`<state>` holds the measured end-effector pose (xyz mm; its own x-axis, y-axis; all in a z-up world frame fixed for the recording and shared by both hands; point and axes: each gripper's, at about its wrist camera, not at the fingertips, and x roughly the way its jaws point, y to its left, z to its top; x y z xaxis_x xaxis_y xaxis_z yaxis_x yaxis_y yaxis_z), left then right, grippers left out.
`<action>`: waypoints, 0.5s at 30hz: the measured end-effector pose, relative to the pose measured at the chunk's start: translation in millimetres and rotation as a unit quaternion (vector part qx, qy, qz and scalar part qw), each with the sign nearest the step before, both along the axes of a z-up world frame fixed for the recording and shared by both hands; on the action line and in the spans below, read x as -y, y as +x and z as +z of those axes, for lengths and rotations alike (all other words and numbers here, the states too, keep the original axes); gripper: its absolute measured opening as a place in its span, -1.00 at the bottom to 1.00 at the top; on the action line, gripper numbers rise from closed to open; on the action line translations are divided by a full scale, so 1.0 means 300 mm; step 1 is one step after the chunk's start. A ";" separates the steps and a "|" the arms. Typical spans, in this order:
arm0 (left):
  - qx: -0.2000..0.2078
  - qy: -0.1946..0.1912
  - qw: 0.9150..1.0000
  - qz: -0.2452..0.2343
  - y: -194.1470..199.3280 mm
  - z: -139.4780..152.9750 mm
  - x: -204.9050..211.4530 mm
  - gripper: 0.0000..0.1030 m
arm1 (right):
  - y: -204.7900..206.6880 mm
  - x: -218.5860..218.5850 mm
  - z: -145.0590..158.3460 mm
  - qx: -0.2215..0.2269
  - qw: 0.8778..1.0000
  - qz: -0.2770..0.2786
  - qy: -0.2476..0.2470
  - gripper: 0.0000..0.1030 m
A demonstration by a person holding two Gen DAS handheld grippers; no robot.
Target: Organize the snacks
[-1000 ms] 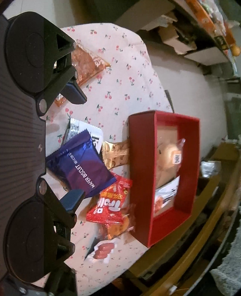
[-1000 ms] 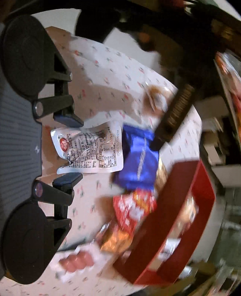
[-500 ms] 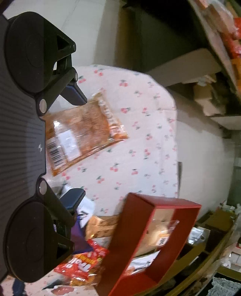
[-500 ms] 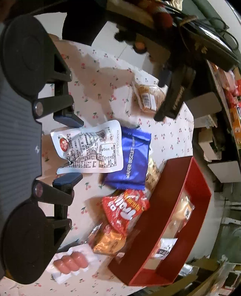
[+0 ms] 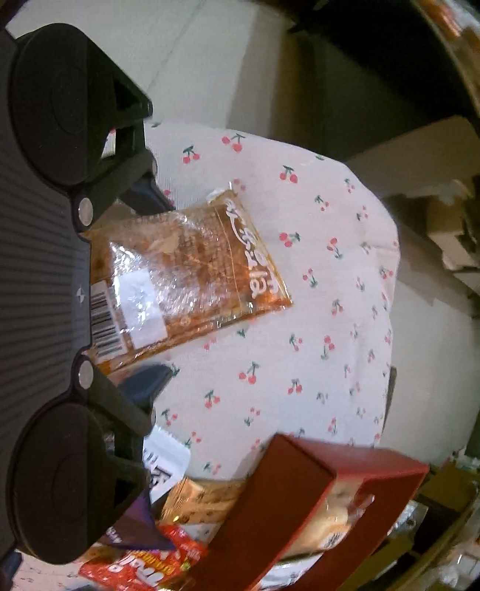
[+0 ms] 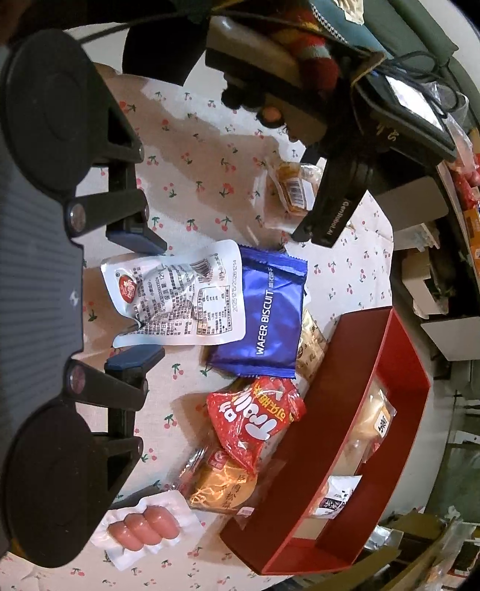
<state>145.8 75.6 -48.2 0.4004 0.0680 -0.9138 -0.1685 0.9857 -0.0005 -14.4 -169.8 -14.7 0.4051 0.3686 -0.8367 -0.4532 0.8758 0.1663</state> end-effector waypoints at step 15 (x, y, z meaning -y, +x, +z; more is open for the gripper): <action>0.017 -0.012 0.998 -0.062 -0.222 0.067 0.043 0.14 | -0.017 0.013 0.001 0.014 1.000 -0.015 -0.010 0.09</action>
<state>79.1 62.8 -28.2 0.4353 -0.0051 -0.9003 -0.0454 0.9986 -0.0275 -19.5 -173.9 -14.4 0.4391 0.3388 -0.8321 -0.4309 0.8921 0.1359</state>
